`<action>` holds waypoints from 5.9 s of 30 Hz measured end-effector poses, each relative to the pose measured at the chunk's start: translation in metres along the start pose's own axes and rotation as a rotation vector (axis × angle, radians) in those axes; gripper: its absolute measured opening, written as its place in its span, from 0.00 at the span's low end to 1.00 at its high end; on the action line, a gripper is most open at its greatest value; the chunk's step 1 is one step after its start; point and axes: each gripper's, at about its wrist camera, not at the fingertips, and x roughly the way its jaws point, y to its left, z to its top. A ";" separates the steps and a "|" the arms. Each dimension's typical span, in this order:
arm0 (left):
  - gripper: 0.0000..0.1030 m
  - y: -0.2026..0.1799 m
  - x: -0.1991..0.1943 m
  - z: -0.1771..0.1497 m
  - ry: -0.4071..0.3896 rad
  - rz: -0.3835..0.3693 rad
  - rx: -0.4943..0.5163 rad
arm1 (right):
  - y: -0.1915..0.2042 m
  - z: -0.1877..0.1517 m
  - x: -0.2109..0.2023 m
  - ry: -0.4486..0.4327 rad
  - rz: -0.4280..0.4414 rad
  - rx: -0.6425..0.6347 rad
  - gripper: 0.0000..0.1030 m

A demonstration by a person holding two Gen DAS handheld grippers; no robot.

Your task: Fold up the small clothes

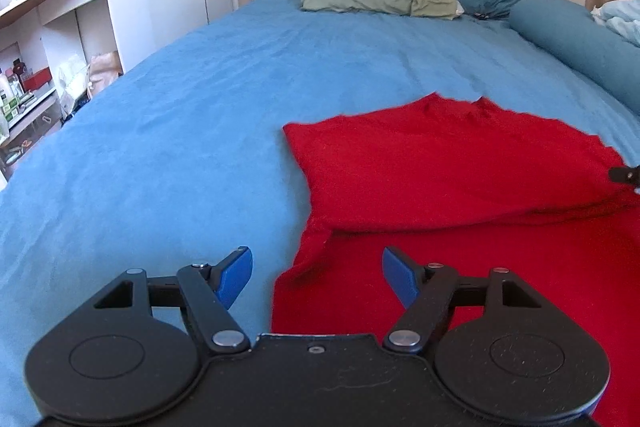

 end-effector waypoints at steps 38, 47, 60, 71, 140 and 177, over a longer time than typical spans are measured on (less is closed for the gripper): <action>0.88 0.008 -0.189 -0.139 0.155 -0.201 -0.075 | -0.027 -0.163 -0.319 0.152 -0.005 -0.070 1.00; 0.63 0.008 -0.173 -0.165 0.197 -0.167 -0.047 | -0.025 -0.192 -0.298 0.197 -0.046 -0.039 0.92; 0.56 0.005 -0.164 -0.184 0.204 -0.139 -0.058 | -0.026 -0.213 -0.292 0.195 -0.042 0.001 0.60; 0.06 -0.001 -0.176 -0.182 0.180 -0.145 -0.025 | -0.024 -0.214 -0.293 0.183 -0.017 0.000 0.22; 1.00 -0.071 0.032 0.065 0.012 -0.045 -0.012 | -0.003 0.038 -0.034 0.020 0.022 0.017 1.00; 1.00 -0.136 0.034 0.041 0.067 -0.129 0.100 | -0.038 -0.069 -0.106 0.098 -0.105 0.255 1.00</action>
